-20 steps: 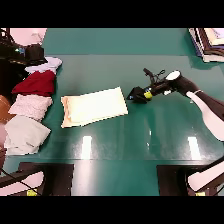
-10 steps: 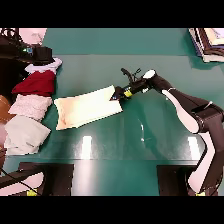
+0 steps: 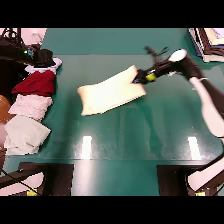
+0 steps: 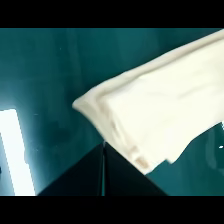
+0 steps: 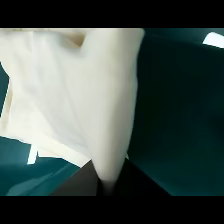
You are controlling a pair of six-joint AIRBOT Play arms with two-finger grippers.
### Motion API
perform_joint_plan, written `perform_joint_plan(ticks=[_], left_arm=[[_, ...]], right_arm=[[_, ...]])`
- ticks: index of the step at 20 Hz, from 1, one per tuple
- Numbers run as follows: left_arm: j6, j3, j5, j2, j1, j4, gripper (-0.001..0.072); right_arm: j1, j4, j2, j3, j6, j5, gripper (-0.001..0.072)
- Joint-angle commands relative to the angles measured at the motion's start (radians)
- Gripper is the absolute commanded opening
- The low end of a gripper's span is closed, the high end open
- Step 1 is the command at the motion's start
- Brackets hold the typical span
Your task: Fold the shirts.
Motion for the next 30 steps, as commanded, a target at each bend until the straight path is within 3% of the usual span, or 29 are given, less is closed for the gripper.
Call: perform_joint_plan(ticks=[1, 11, 15, 19, 20, 22, 23, 26, 30], left_arm=[[-0.006, 0.000, -0.009, 0.000, 0.000, -0.006, 0.0025], [-0.036, 0.000, 0.033, 0.000, 0.000, -0.065, 0.0025], [-0.035, 0.000, 0.053, 0.000, 0.000, -0.089, 0.0025], [-0.024, 0.000, 0.026, 0.000, 0.000, -0.089, 0.0025], [-0.024, 0.000, 0.023, 0.000, 0.000, -0.089, 0.0025], [-0.024, 0.000, 0.024, 0.000, 0.000, -0.089, 0.0025], [-0.024, 0.000, 0.024, 0.000, 0.000, -0.089, 0.0025], [-0.024, 0.000, 0.025, 0.000, 0.000, -0.090, 0.0025], [-0.024, 0.000, 0.053, 0.000, 0.000, -0.091, 0.0025]], right_arm=[[-0.207, -0.143, 0.174, -0.127, 0.058, -0.045, 0.0017], [-1.098, -0.166, 0.649, -0.608, 0.108, -0.227, 0.0017], [-1.197, -0.172, 0.690, -0.742, 0.088, -0.220, 0.0017], [-1.196, -0.290, 0.689, -0.721, 0.090, -0.185, 0.0019], [-1.197, -0.339, 0.689, -0.698, 0.089, -0.167, 0.0066], [-1.197, -0.444, 0.689, -0.642, 0.090, -0.150, 0.0637], [-1.197, -0.480, 0.689, -0.603, 0.093, -0.132, 0.0698], [-1.173, -0.404, 0.690, -0.494, 0.101, -0.087, 0.0691], [-0.966, -0.195, 0.690, -0.443, 0.100, -0.016, 0.0690]])
